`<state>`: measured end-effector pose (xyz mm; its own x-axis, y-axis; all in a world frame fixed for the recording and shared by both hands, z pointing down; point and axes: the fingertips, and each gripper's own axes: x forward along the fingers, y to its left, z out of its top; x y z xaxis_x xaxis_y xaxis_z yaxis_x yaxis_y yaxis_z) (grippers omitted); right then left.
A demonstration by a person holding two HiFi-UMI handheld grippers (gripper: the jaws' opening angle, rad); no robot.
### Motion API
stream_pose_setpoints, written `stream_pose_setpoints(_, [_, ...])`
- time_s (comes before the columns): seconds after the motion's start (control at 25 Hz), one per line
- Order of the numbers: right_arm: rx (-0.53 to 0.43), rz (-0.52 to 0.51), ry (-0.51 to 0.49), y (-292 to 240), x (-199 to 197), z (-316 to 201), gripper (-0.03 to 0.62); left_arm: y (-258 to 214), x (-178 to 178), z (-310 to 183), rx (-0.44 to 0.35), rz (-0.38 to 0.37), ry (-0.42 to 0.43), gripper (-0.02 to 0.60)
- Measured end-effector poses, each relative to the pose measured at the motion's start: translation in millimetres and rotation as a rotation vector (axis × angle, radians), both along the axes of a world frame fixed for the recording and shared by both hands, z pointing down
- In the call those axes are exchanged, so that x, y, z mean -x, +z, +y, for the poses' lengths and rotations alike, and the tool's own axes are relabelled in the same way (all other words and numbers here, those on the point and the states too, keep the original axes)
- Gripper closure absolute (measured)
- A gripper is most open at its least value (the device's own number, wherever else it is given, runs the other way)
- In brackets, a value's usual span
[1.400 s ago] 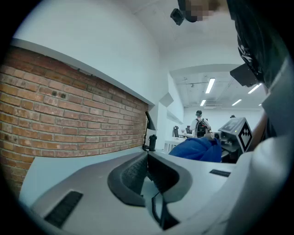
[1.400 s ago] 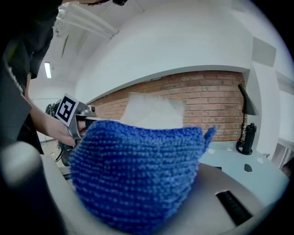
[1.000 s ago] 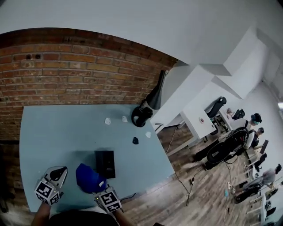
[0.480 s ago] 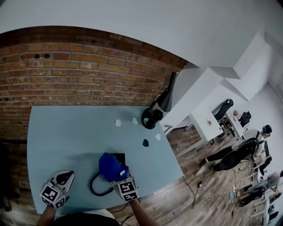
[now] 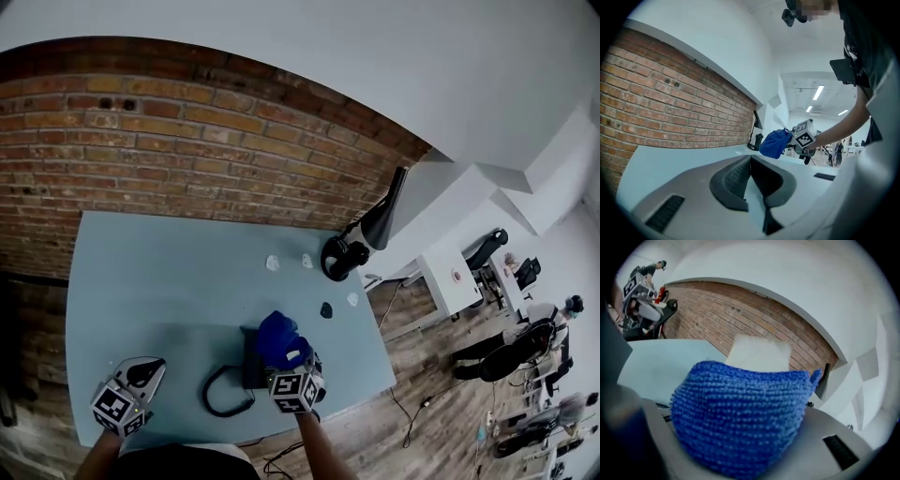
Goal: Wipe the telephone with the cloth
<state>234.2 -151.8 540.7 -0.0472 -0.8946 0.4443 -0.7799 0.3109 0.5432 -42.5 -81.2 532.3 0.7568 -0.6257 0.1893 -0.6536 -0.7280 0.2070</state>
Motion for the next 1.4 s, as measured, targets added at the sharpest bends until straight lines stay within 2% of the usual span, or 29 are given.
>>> stream_pose_setpoints(0.16, [0.04,0.212,0.018,21.0,-9.1,-16.2,0.477,3.5,5.9,-3.1,0.015,0.01,0.002,0.555])
stream_pose_setpoints(0.32, [0.129,0.288,-0.047,59.0,3.5,-29.2,0.477,10.3,11.0,0.4,0.043,0.004,0.014,0.555])
stream_pose_setpoints(0.52, [0.294,0.306,-0.19,106.8,30.8,-37.2,0.479,18.5,14.6,0.9,0.05,-0.016,0.038,0.555])
stream_pose_setpoints(0.84, [0.37,0.128,-0.183,116.7,40.5,-40.9,0.496,26.9,19.1,-1.0,0.079,-0.005,0.054,0.555])
stream_pose_setpoints(0.92, [0.36,0.154,-0.194,118.4,39.8,-38.4,0.496,27.1,10.0,3.0,0.076,-0.003,0.073,0.555])
stream_pose_setpoints(1.12, [0.334,0.326,-0.265,122.1,46.5,-32.6,0.503,21.1,-5.8,9.6,0.073,0.0,0.111,0.555])
stream_pose_setpoints(1.4, [0.342,0.302,-0.25,124.1,47.2,-30.6,0.507,27.2,-15.9,18.6,0.08,0.007,0.133,0.555])
